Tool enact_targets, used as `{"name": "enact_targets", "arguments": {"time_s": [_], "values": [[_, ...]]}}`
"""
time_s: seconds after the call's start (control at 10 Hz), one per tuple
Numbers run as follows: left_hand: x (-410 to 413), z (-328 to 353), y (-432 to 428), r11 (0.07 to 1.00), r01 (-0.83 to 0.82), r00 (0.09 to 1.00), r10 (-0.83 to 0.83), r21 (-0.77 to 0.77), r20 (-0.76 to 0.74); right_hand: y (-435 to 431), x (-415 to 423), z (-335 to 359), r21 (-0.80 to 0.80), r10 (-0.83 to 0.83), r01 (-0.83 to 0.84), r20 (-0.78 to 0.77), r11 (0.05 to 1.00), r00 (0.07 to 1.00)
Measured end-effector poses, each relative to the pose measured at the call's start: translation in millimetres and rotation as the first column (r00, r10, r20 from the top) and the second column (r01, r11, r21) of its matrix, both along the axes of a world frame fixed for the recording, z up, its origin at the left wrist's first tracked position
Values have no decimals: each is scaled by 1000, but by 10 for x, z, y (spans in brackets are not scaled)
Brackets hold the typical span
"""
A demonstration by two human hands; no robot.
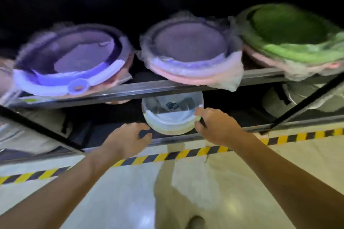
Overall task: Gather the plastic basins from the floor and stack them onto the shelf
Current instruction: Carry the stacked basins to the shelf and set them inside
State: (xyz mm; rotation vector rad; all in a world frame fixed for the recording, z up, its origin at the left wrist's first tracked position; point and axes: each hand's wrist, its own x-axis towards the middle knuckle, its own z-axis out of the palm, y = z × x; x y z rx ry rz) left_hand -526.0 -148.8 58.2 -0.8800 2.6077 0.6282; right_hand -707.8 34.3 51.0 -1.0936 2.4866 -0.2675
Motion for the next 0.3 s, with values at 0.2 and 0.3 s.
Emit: {"name": "enact_targets", "arguments": {"time_s": [0.2,0.3], "values": [[908,1569,992,997,8,1000,-9,-73,-16,822,1131,1577,35,74,-74,1,997,997],[1410,2071,1429,999,-4,997,-1,-54,-80,1239,1635,2119,7,82,-82,-60,997,995]]}}
